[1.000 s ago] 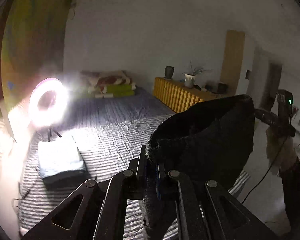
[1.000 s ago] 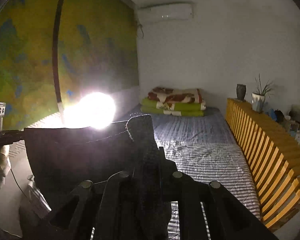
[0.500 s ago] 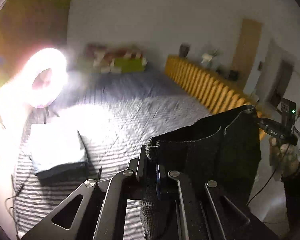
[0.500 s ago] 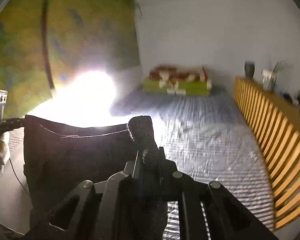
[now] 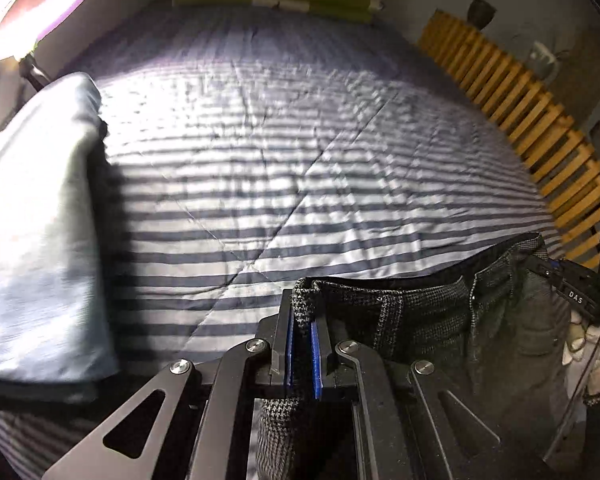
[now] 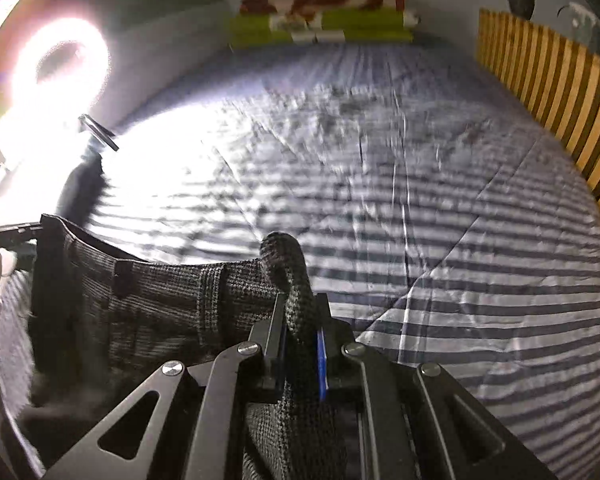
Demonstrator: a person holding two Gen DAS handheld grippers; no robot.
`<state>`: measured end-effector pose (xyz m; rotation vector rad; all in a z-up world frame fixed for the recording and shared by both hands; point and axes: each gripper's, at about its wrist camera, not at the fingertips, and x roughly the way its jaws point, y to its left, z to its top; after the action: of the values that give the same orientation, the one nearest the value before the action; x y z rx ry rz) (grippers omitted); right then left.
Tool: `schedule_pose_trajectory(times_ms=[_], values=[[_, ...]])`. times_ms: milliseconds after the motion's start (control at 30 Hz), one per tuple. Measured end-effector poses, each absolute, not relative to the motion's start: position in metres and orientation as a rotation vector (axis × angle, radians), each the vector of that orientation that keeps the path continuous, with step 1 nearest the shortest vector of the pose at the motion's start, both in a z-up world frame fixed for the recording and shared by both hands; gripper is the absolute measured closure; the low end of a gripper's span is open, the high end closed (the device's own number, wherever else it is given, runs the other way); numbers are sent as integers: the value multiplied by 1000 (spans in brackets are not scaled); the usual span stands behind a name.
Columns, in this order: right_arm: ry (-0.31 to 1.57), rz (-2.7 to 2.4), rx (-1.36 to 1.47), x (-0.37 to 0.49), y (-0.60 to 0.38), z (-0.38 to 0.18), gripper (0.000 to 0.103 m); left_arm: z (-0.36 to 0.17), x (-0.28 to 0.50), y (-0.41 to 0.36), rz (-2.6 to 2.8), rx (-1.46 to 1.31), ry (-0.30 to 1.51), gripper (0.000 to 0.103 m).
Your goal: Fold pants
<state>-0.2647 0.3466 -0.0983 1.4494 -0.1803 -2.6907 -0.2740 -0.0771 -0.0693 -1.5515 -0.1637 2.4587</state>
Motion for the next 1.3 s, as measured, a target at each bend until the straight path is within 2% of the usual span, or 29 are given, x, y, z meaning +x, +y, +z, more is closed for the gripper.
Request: schedule_pose_trajectory(times_ms=[67,133,200,333,467,533,633,800,1000,1100,1300], values=[[-154,-2670,1504,-271,350,-119,91,-87,-289,-72,2451,-1597,-132,91],[-116,-2681,1544,-273,352,-127,80,-97,-297,-76,2442,-1641,-158,78],[-113,-2712,1540,-269,358,-125,74,-91,-292,-84,2473,-1608,-175,77],[-155,-2780,1467,-244,374,-94,74,-54,-262,-99,2505,-1541,-176,77],[-310,-2784,1338,-197,383,-50,72,-3,-182,-113,2558,-1433,-149,77],[-335,-2764,1289,-167,378,-31,56,10,-137,-119,2570,-1393,-123,76],[-304,-2759,1133,-106,353,-1,43,14,-72,-129,2557,-1409,-106,71],[-129,-2716,964,-14,277,12,40,-20,17,-131,2510,-1473,30,71],[-118,-2459,1133,21,185,-27,43,-84,67,-129,2412,-1585,47,71],[80,-2398,1212,20,136,-51,57,-96,75,-126,2415,-1579,92,71],[346,-2257,1317,25,79,-89,58,-107,71,-124,2417,-1583,99,71]])
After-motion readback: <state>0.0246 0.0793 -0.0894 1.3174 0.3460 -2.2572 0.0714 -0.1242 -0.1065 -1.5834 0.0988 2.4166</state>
